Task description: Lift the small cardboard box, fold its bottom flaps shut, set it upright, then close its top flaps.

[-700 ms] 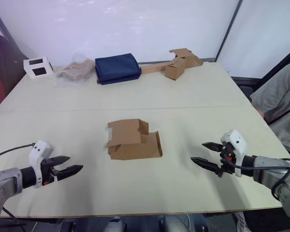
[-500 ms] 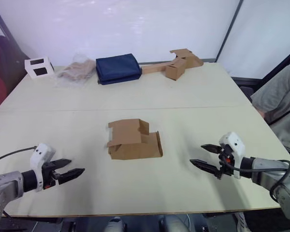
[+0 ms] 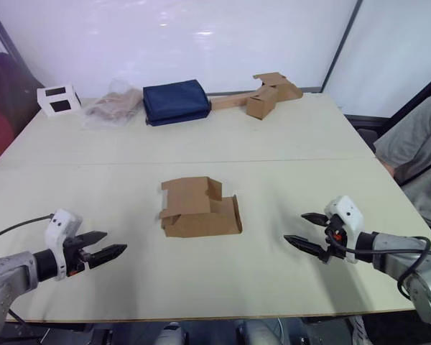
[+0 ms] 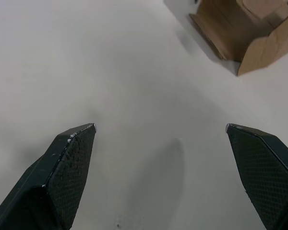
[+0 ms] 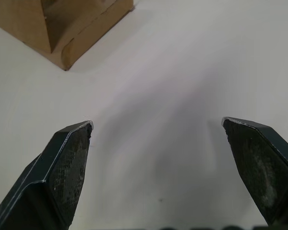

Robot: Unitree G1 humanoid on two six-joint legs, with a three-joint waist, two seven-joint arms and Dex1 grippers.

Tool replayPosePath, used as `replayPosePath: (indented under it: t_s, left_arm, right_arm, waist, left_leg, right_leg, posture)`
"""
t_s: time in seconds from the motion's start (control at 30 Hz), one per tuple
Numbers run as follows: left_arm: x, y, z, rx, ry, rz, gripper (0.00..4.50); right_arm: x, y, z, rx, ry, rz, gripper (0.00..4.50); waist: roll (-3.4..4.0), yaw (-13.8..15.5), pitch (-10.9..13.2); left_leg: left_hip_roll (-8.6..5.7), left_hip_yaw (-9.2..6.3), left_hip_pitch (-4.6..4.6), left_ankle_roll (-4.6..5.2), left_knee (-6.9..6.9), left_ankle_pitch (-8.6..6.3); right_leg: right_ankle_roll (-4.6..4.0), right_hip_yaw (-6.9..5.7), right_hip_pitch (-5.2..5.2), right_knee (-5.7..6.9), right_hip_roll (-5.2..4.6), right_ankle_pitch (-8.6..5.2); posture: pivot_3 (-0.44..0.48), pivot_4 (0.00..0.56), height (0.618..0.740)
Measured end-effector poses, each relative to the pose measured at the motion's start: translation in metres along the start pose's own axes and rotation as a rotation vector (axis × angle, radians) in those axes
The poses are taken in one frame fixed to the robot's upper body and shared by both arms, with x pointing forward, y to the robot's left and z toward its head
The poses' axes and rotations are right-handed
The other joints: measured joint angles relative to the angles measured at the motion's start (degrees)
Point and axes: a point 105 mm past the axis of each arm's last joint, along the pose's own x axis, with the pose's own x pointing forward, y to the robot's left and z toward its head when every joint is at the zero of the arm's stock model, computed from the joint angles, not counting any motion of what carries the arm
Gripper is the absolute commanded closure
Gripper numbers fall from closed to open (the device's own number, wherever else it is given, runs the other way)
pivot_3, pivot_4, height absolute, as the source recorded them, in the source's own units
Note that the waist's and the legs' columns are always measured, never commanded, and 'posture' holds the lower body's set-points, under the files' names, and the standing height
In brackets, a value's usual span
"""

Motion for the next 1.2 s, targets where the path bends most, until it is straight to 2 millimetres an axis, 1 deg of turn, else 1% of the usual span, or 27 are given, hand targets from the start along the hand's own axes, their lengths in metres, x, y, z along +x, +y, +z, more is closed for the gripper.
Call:
replayPosePath:
  t_s: [0.13,0.2,0.27,0.33,0.4,0.43,0.47,0.5,0.53,0.6,0.63,0.7,0.73,0.8,0.87,0.93,1.0,1.2]
  left_arm:
    - [-0.004,0.015,0.003,0.051,0.007,0.055,0.03]
    - [-0.004,0.019,0.004,0.045,0.007,0.053,0.03]
    - [-0.002,0.024,0.010,0.026,-0.010,0.057,0.03]
    - [0.000,0.032,0.022,-0.024,-0.044,0.060,0.03]
    - [0.003,0.038,0.035,-0.153,-0.084,0.031,0.03]
    - [0.006,0.036,0.040,-0.290,-0.095,-0.046,0.03]
    - [0.005,0.035,0.045,-0.357,-0.098,-0.088,0.03]
    - [0.006,0.030,0.052,-0.459,-0.106,-0.166,0.03]
    - [0.009,0.019,0.060,-0.575,-0.110,-0.288,0.03]
    - [0.016,0.005,0.064,-0.638,-0.079,-0.392,0.03]
    - [0.024,-0.002,0.059,-0.665,-0.042,-0.430,0.03]
    - [0.039,-0.016,0.049,-0.720,0.020,-0.493,0.03]
    - [0.047,-0.024,0.042,-0.753,0.061,-0.526,0.03]
    - [0.053,-0.031,0.039,-0.762,0.092,-0.550,0.03]
    - [0.059,-0.036,0.047,-0.752,0.099,-0.576,0.03]
    - [0.069,-0.043,0.057,-0.747,0.091,-0.627,0.03]
    - [0.074,-0.048,0.060,-0.747,0.103,-0.653,0.03]
    - [0.087,-0.052,0.063,-0.747,0.130,-0.676,0.03]
  right_arm:
    - [-0.002,-0.007,-0.006,-0.004,0.011,-0.014,0.00]
    - [-0.003,-0.008,-0.007,-0.011,0.006,-0.008,0.00]
    - [-0.003,-0.009,-0.006,-0.023,0.000,-0.005,0.00]
    - [-0.003,-0.010,-0.004,-0.038,-0.010,-0.001,0.00]
    - [-0.003,-0.011,0.003,-0.052,-0.030,0.004,0.00]
    - [-0.003,-0.009,0.009,-0.056,-0.042,0.016,0.00]
    - [-0.001,-0.007,0.017,-0.071,-0.057,0.033,0.00]
    - [0.000,0.000,0.029,-0.100,-0.084,0.064,0.00]
    - [0.002,0.012,0.047,-0.149,-0.118,0.109,0.00]
    - [0.003,0.028,0.066,-0.209,-0.156,0.161,0.00]
    - [0.004,0.035,0.070,-0.225,-0.157,0.180,0.00]
    - [0.006,0.048,0.071,-0.232,-0.146,0.215,0.00]
    - [0.007,0.057,0.071,-0.238,-0.139,0.240,0.00]
    - [0.008,0.067,0.073,-0.247,-0.136,0.262,0.00]
    - [0.007,0.074,0.073,-0.245,-0.128,0.255,0.00]
    - [0.008,0.085,0.074,-0.246,-0.131,0.264,0.00]
    - [0.007,0.091,0.075,-0.244,-0.135,0.267,0.00]
    - [0.007,0.093,0.070,-0.213,-0.113,0.238,0.00]
  waist:
    - [0.01,-0.1,0.0]
    - [0.01,-0.1,0.0]
    - [0.01,0.0,0.0]
    - [0.01,0.0,0.0]
    - [0.00,-0.1,0.0]
    - [0.01,-0.2,0.0]
    - [0.01,-0.3,0.0]
    - [0.04,-0.5,0.0]
    - [0.10,-0.7,0.0]
    - [0.09,-1.1,0.0]
    - [0.09,-1.1,0.0]
    - [0.07,-1.1,0.0]
    - [0.06,-1.1,0.0]
    - [0.03,-1.0,0.0]
    - [0.03,-0.9,0.0]
    - [0.03,-0.2,0.0]
    - [0.03,-0.1,0.0]
    - [0.03,-0.1,0.0]
  left_leg:
    - [0.00,0.00,0.01,0.00,-0.01,0.00]
    - [0.00,0.00,0.01,0.00,-0.01,0.00]
    - [0.00,0.00,0.01,0.00,0.01,0.00]
    - [-0.01,-0.01,0.00,0.00,0.04,0.00]
    - [-0.02,-0.03,-0.02,0.00,0.07,0.00]
    - [-0.02,-0.03,0.01,0.00,0.06,0.00]
    - [-0.02,-0.06,-0.04,0.01,0.06,0.00]
    - [-0.02,-0.06,-0.03,0.01,0.05,0.00]
    - [-0.03,-0.07,-0.01,0.02,0.02,-0.01]
    - [-0.02,-0.09,-0.01,0.03,0.01,-0.01]
    - [-0.02,-0.09,-0.02,0.03,0.01,-0.01]
    - [-0.03,-0.09,-0.05,0.03,0.05,-0.01]
    - [-0.03,-0.10,-0.06,0.02,0.09,-0.01]
    - [-0.02,-0.12,-0.06,0.02,0.10,-0.01]
    - [-0.02,-0.12,-0.05,0.02,0.09,-0.01]
    - [-0.03,-0.12,-0.06,0.02,0.12,-0.01]
    - [-0.06,-0.11,-0.07,0.02,0.15,-0.01]
    - [-0.06,-0.11,-0.07,0.02,0.15,-0.01]
  right_leg:
    - [0.00,0.00,-0.01,0.01,0.01,0.00]
    - [0.00,0.00,-0.01,0.01,0.02,0.00]
    - [0.00,-0.01,-0.01,0.03,0.03,0.00]
    - [0.00,-0.02,0.01,0.05,0.02,0.00]
    - [0.01,-0.04,-0.03,0.09,0.04,0.00]
    - [0.02,-0.03,0.01,0.13,0.03,0.00]
    - [0.02,-0.04,-0.06,0.14,0.10,-0.01]
    - [0.02,-0.04,-0.07,0.16,0.10,-0.01]
    - [0.02,-0.04,-0.06,0.16,0.10,-0.02]
    - [0.01,-0.05,-0.04,0.15,0.09,-0.06]
    - [0.01,-0.05,-0.04,0.12,0.07,-0.06]
    - [0.01,-0.05,-0.05,0.14,0.06,-0.06]
    - [0.01,-0.04,-0.07,0.17,0.06,-0.06]
    - [0.01,-0.05,-0.07,0.18,0.07,-0.05]
    - [0.01,-0.05,-0.07,0.18,0.06,-0.05]
    - [0.01,-0.05,-0.06,0.17,0.07,-0.05]
    - [0.01,-0.05,-0.05,0.17,0.03,-0.05]
    - [0.01,-0.05,-0.06,0.18,0.05,-0.05]
  posture:
    - [0.000,0.150,0.740]
    - [0.000,0.150,0.740]
    - [0.000,0.150,0.740]
    - [0.000,0.150,0.740]
    - [0.000,0.150,0.740]
    - [0.000,0.150,0.740]
    - [0.000,0.150,0.740]
    - [0.000,0.150,0.740]
    - [0.000,0.150,0.740]
    - [0.000,0.150,0.740]
    - [0.000,0.150,0.740]
    - [0.000,0.150,0.740]
    - [0.000,0.150,0.740]
    - [0.000,0.150,0.740]
    - [0.000,0.150,0.740]
    - [0.000,0.150,0.740]
    - [0.000,0.150,0.740]
    - [0.000,0.150,0.740]
